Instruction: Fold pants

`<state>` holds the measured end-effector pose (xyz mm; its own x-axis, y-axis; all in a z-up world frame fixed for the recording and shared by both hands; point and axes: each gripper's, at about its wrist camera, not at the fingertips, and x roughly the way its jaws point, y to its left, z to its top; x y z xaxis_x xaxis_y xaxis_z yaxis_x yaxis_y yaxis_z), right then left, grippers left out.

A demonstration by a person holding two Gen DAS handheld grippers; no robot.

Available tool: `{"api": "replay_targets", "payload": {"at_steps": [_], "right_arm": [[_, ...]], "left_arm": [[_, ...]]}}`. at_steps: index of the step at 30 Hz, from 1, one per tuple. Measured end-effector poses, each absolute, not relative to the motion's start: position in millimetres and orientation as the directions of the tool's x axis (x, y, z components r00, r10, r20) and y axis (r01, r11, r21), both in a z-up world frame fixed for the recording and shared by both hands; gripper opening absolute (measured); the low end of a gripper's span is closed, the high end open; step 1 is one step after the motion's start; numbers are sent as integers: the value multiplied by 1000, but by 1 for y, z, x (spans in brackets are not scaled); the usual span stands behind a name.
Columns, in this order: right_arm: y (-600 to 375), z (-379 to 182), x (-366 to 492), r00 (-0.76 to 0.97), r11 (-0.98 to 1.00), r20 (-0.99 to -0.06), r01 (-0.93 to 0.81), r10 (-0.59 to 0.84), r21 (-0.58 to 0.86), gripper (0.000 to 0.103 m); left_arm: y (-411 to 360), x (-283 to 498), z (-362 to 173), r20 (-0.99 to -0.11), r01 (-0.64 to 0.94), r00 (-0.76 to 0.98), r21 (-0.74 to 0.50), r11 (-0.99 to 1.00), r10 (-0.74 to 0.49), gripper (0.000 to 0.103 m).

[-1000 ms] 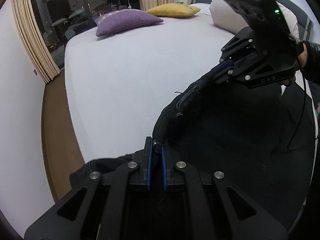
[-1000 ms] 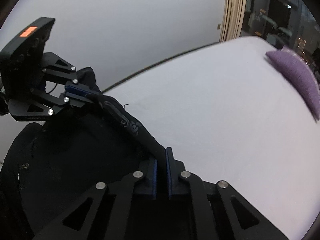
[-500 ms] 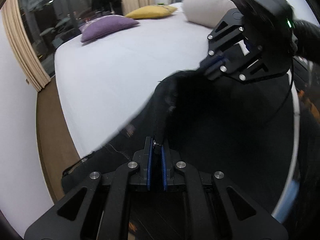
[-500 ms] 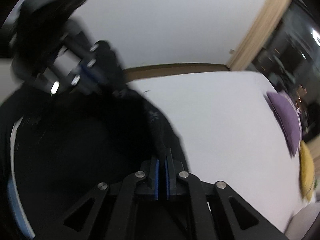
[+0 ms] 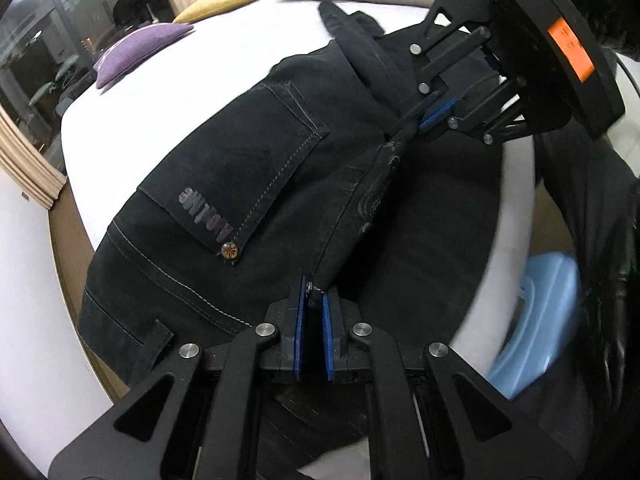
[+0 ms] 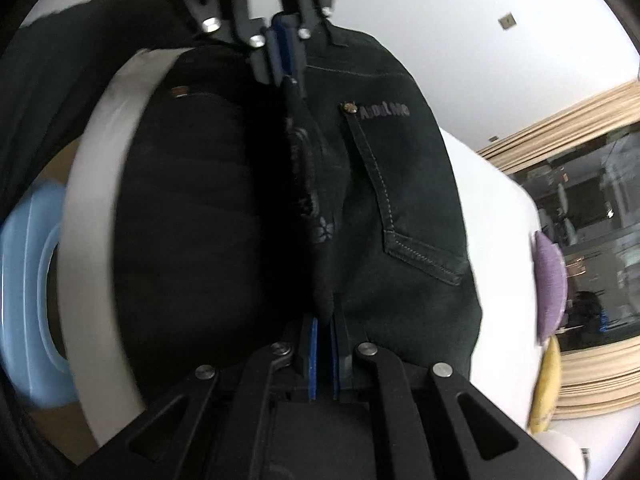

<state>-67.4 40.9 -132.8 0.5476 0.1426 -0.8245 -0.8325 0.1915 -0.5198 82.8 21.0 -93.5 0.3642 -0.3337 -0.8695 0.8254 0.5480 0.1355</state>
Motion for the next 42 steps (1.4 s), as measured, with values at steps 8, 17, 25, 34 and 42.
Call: {"api": "replay_targets", "payload": {"at_steps": [8, 17, 25, 34, 42], "right_arm": [[53, -133, -60, 580, 173, -806, -811, 114, -559, 5], [57, -137, -66, 580, 199, -809, -807, 92, -556, 6], [62, -142, -76, 572, 196, -818, -811, 68, -551, 6], [67, -153, -64, 594, 268, -801, -784, 67, -559, 9], [71, -161, -55, 595, 313, -801, -773, 58, -552, 9]], "left_arm": [[17, 91, -91, -884, 860, 333, 141, 491, -329, 7], [3, 101, -103, -894, 871, 323, 153, 467, -311, 7], [-1, 89, -122, -898, 867, 327, 161, 472, -294, 7], [14, 97, -92, -921, 850, 256, 70, 522, -294, 11], [-41, 134, -77, -829, 779, 343, -12, 627, -441, 11]]}}
